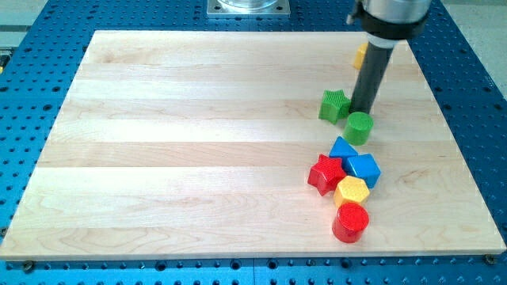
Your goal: Keep green blocks with heart in a horizontal line
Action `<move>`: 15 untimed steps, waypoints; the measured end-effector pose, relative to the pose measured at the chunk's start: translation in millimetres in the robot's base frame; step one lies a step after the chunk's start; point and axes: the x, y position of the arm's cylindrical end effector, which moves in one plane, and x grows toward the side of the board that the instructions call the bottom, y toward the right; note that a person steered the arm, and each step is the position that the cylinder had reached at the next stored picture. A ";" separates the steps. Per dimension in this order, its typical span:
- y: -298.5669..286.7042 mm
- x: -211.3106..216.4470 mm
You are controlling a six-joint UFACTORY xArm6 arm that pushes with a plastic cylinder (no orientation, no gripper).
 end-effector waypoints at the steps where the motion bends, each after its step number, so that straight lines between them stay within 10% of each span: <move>1: -45.4 11.3; 7: -112.3 34.8; 9: -90.5 -65.4; 15: -65.3 -96.7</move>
